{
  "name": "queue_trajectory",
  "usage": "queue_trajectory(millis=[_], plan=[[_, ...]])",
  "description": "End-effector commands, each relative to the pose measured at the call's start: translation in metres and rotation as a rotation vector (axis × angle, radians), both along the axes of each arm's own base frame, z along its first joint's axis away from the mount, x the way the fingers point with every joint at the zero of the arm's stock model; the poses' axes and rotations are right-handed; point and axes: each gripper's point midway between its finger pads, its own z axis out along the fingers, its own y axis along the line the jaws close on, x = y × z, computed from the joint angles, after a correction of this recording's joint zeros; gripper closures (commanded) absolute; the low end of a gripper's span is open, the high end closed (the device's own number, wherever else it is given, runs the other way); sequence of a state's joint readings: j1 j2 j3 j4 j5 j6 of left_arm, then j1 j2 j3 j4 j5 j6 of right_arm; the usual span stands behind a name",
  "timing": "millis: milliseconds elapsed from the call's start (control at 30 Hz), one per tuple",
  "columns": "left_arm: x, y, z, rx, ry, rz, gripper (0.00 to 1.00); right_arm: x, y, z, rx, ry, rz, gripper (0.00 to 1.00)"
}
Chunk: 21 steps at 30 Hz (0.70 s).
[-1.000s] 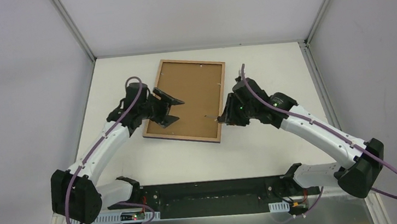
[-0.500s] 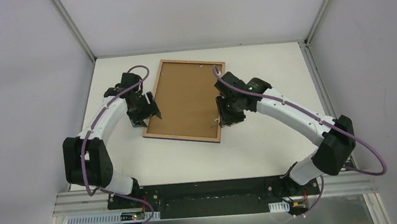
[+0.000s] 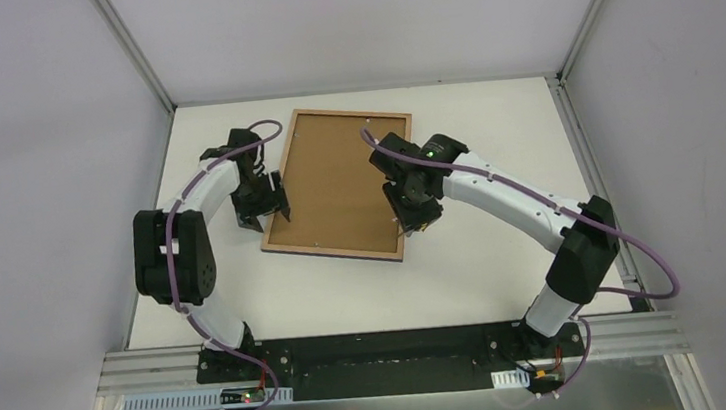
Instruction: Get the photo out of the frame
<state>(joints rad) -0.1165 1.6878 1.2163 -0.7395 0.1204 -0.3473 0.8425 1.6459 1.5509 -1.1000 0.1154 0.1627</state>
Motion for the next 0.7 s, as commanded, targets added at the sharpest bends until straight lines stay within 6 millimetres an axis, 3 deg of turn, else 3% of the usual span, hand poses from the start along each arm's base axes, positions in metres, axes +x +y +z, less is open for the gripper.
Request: queue_trajectory(millis=[0,100,333,667], plan=[[0.007,0.007,-0.008,0.031,0.028,-0.041,0.3,-0.002,-0.012,0.01,-0.09,-0.012,0.04,1.0],[0.009,0.008,-0.02,0.041,0.047,-0.047,0.3,0.003,-0.016,0.008,-0.126,-0.032,0.043,1.0],[0.012,0.004,-0.025,0.016,0.05,-0.059,0.33,0.017,-0.001,0.007,-0.11,-0.059,0.058,1.0],[-0.002,0.001,-0.041,-0.006,0.102,-0.074,0.63,0.029,0.01,0.006,-0.102,-0.081,0.06,1.0]])
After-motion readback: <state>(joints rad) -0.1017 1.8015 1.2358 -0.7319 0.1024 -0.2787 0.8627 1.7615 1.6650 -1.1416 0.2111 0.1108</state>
